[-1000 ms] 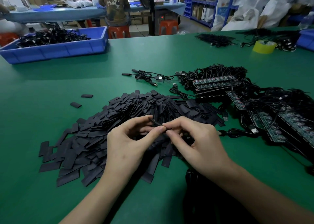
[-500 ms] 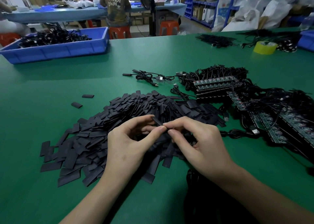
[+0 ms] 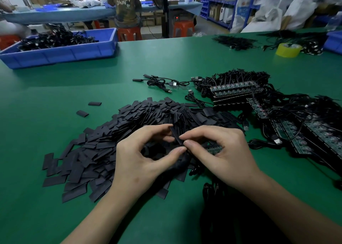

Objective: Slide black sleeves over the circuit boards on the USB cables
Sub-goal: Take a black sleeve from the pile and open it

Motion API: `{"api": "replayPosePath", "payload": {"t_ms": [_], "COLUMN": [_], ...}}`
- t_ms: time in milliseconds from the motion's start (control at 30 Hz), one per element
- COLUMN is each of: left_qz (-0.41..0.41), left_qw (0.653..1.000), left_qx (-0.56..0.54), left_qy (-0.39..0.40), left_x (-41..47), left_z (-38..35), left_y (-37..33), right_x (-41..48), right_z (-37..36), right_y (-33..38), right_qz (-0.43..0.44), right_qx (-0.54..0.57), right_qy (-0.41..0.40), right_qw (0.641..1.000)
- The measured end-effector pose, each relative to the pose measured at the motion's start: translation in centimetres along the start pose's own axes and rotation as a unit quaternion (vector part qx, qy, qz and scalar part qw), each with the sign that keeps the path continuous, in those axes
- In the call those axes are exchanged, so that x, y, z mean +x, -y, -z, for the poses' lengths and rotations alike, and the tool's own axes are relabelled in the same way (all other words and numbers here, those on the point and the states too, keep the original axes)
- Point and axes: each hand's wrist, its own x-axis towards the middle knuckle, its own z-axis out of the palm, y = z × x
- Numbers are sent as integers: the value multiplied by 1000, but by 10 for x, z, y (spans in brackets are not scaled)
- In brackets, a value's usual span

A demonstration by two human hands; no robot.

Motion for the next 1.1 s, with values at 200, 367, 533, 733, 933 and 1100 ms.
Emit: {"api": "replayPosePath", "payload": {"t_ms": [200,367,533,733,933,1100], "left_qz": [-7,-13,-17,-7,44,99], "left_qw": [1000,1000,1000,1000,999,995], "left_qx": [4,-3,6,9,3,-14], "left_qy": [5,14,15,14,-17,-23], "left_x": [0,1,1,1,2,0], "left_z": [1,1,1,2,0,-5], "left_y": [0,1,1,2,2,4], "right_x": [0,-1,-2,-2,-4,-7], "right_z": [4,2,0,1,1,-6], "right_y": [-4,-5,-5,-5,-3,-4], "right_qz": [58,82,97,100,57,-59], "right_qx": [-50,-81,-111,-100,-88,4], "right_qy": [10,-1,-12,-6,41,53], "right_qw": [997,993,989,990,994,997]}}
